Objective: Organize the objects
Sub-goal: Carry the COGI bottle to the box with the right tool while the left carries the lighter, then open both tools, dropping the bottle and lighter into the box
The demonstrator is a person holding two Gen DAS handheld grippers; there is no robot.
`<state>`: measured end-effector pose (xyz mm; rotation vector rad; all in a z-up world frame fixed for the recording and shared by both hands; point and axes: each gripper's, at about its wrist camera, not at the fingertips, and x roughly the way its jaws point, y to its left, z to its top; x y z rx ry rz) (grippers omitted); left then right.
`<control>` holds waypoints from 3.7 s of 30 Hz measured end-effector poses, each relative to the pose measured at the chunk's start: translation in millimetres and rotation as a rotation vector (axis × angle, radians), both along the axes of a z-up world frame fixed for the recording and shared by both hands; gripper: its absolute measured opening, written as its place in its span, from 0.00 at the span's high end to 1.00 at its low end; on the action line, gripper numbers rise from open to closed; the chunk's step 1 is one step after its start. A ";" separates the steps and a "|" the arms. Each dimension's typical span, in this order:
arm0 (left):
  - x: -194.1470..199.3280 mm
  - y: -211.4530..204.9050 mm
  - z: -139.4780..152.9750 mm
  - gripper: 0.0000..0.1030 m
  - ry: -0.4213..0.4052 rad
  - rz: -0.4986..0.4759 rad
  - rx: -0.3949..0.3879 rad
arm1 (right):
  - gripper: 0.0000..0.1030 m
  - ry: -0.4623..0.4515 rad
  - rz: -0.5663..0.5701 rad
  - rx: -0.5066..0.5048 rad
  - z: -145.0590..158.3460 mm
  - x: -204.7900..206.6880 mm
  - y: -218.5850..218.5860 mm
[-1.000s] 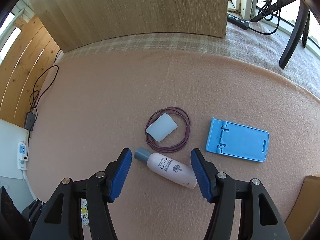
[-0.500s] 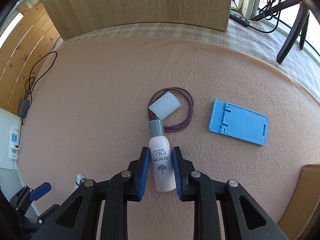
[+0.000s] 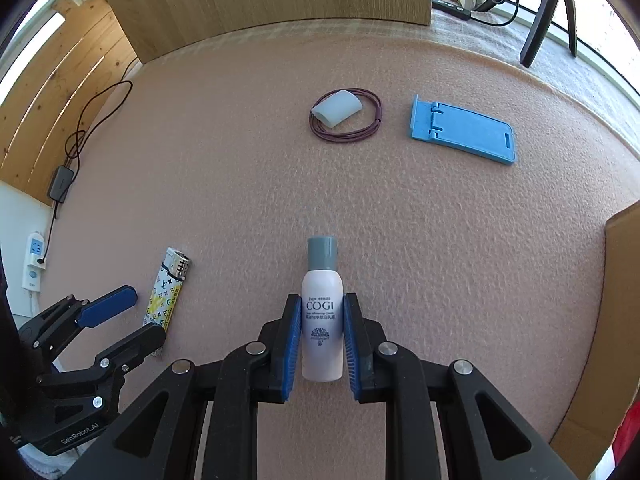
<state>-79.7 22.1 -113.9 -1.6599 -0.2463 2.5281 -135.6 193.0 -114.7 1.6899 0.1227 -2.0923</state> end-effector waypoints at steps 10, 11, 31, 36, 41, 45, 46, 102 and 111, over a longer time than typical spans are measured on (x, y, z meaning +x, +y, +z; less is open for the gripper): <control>-2.0 19.3 -2.0 0.50 0.014 -0.056 -0.128 | 0.82 0.020 -0.071 -0.003 0.2 44.1 15.2; -1.9 21.4 -2.3 0.52 0.016 -0.062 -0.139 | 0.82 0.026 -0.076 0.003 0.7 47.9 16.6; 29.0 74.5 0.1 0.76 0.019 -0.163 -0.104 | 0.82 0.083 -0.138 0.050 1.1 90.2 45.9; 38.7 83.5 2.5 0.76 0.010 -0.163 -0.049 | 0.82 0.086 -0.168 0.029 3.6 97.8 59.5; 41.7 90.4 11.5 0.76 0.018 -0.163 -0.012 | 0.82 0.104 -0.198 -0.001 14.7 103.0 75.2; 40.0 98.2 23.3 0.76 0.039 -0.171 0.013 | 0.82 0.127 -0.217 -0.026 27.4 104.8 83.0; 39.6 101.3 27.3 0.76 0.047 -0.176 0.017 | 0.82 0.134 -0.221 -0.033 31.4 105.7 87.1; -56.9 345.5 70.2 0.62 0.180 -0.516 0.048 | 0.68 0.269 -0.515 -0.022 78.2 89.1 283.6; -54.8 332.5 74.3 0.62 0.190 -0.507 0.037 | 0.65 0.259 -0.522 -0.042 76.9 87.8 278.9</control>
